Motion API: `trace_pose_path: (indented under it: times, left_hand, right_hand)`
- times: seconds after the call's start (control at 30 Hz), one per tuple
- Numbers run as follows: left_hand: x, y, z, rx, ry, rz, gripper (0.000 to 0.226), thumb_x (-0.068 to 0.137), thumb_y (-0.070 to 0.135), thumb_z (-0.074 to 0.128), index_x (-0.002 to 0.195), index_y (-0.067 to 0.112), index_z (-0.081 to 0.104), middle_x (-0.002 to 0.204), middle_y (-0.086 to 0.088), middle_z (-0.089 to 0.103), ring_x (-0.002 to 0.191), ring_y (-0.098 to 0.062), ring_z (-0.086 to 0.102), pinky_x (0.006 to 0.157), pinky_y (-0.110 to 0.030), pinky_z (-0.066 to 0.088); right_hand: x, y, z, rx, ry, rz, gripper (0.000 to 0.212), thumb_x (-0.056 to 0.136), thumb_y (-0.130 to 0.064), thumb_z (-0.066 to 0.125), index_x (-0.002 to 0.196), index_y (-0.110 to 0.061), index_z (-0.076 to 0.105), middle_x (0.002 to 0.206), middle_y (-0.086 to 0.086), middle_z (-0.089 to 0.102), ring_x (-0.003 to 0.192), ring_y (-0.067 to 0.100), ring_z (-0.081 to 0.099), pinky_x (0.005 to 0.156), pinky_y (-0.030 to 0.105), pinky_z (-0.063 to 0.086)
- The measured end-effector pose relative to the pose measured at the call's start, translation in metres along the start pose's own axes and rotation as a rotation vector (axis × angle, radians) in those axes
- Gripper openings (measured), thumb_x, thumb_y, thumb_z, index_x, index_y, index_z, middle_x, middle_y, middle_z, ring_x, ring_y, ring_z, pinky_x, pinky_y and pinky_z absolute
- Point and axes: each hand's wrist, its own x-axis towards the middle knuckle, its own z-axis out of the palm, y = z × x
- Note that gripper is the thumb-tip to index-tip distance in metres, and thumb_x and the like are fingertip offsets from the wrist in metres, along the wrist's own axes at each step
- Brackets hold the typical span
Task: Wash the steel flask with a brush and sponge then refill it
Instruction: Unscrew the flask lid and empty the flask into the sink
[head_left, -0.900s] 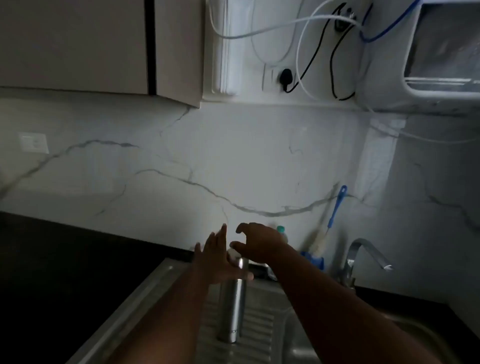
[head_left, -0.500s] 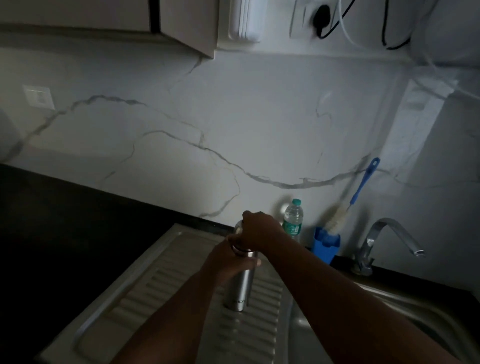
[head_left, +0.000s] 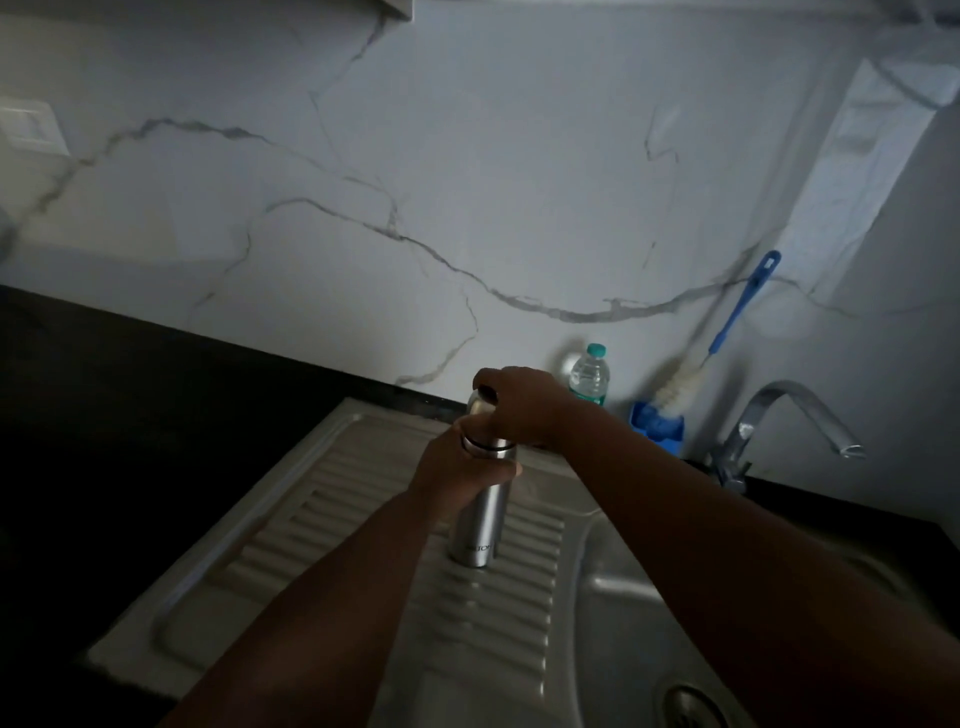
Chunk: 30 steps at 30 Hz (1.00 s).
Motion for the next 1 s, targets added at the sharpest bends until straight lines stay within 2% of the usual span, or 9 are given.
trace_pose_path:
  times: [0.27,0.43,0.53,0.63,0.73,0.8,0.87,0.93,1.0]
  left_hand:
    - [0.007,-0.014,-0.009,-0.086,-0.082,-0.062,0.045,0.053,0.022,0.088,0.095,0.028,0.071,0.091,0.004,0.076,0.089,-0.013,0.072,0.084,-0.04,0.058]
    - [0.01,-0.011,-0.01,-0.073,-0.119,-0.063,0.037,0.064,0.017,0.088,0.093,0.032,0.069,0.087,0.01,0.075,0.084,-0.004,0.071,0.078,-0.03,0.056]
    - [0.01,-0.008,-0.011,-0.06,-0.136,-0.04,0.04,0.067,0.018,0.087,0.099,0.032,0.067,0.09,0.011,0.073,0.083,0.001,0.069,0.072,-0.02,0.052]
    - [0.011,-0.008,-0.011,-0.047,-0.147,-0.023,0.045,0.064,0.026,0.087,0.102,0.034,0.065,0.095,0.009,0.073,0.088,-0.004,0.069,0.079,-0.029,0.055]
    - [0.011,-0.009,-0.012,-0.038,-0.153,-0.007,0.044,0.064,0.024,0.087,0.102,0.032,0.065,0.094,0.008,0.073,0.086,-0.004,0.069,0.076,-0.028,0.054]
    - [0.01,-0.009,-0.013,-0.033,-0.157,0.002,0.041,0.065,0.022,0.086,0.1,0.03,0.065,0.093,0.007,0.073,0.085,-0.004,0.069,0.076,-0.028,0.053]
    - [0.009,-0.01,-0.014,-0.03,-0.17,-0.002,0.041,0.065,0.025,0.086,0.1,0.029,0.066,0.092,0.007,0.073,0.085,-0.005,0.069,0.078,-0.03,0.055]
    - [0.008,-0.011,-0.014,-0.025,-0.176,-0.004,0.041,0.065,0.026,0.086,0.101,0.03,0.065,0.092,0.007,0.073,0.085,-0.005,0.069,0.078,-0.03,0.055]
    - [0.006,-0.011,-0.013,-0.042,-0.168,0.001,0.041,0.067,0.024,0.086,0.101,0.029,0.064,0.092,0.008,0.073,0.084,-0.003,0.069,0.077,-0.029,0.054]
  right_hand:
    - [-0.002,0.004,-0.008,0.096,-0.143,-0.14,0.038,0.081,-0.036,0.064,0.118,-0.034,0.054,0.111,-0.004,0.054,0.099,0.017,0.054,0.082,0.03,0.042]
    - [-0.003,-0.015,-0.028,0.19,-0.296,-0.136,0.027,0.077,-0.008,0.057,0.097,-0.022,0.068,0.103,-0.006,0.064,0.099,0.016,0.059,0.078,0.026,0.049]
    - [-0.002,-0.02,-0.032,0.276,-0.259,-0.034,0.039,0.088,-0.037,0.061,0.125,-0.024,0.055,0.124,0.0,0.053,0.113,0.02,0.052,0.087,0.029,0.046]
    - [-0.005,-0.018,-0.03,-0.038,-0.14,0.134,0.074,0.079,-0.074,0.05,0.128,-0.018,0.048,0.119,0.005,0.057,0.104,0.024,0.058,0.084,0.036,0.047]
    - [-0.009,-0.019,-0.029,-0.135,-0.155,0.125,0.056,0.085,-0.062,0.053,0.109,-0.012,0.059,0.089,0.003,0.065,0.067,0.016,0.063,0.064,0.029,0.048]
    - [-0.013,-0.025,-0.039,-0.06,-0.248,0.059,0.036,0.09,-0.033,0.057,0.123,-0.017,0.057,0.117,0.004,0.06,0.082,0.017,0.064,0.068,0.026,0.048]
    - [-0.017,-0.034,-0.051,0.028,-0.289,0.031,0.043,0.09,-0.012,0.052,0.133,-0.019,0.053,0.139,0.002,0.048,0.111,0.019,0.052,0.082,0.024,0.042]
    - [-0.018,-0.038,-0.054,0.124,-0.254,0.082,0.049,0.093,-0.026,0.054,0.14,-0.019,0.044,0.145,0.003,0.041,0.128,0.022,0.043,0.095,0.024,0.036]
    - [-0.018,-0.039,-0.05,0.05,-0.206,0.203,0.067,0.087,-0.057,0.054,0.14,-0.017,0.042,0.138,0.008,0.049,0.121,0.026,0.05,0.097,0.035,0.04]
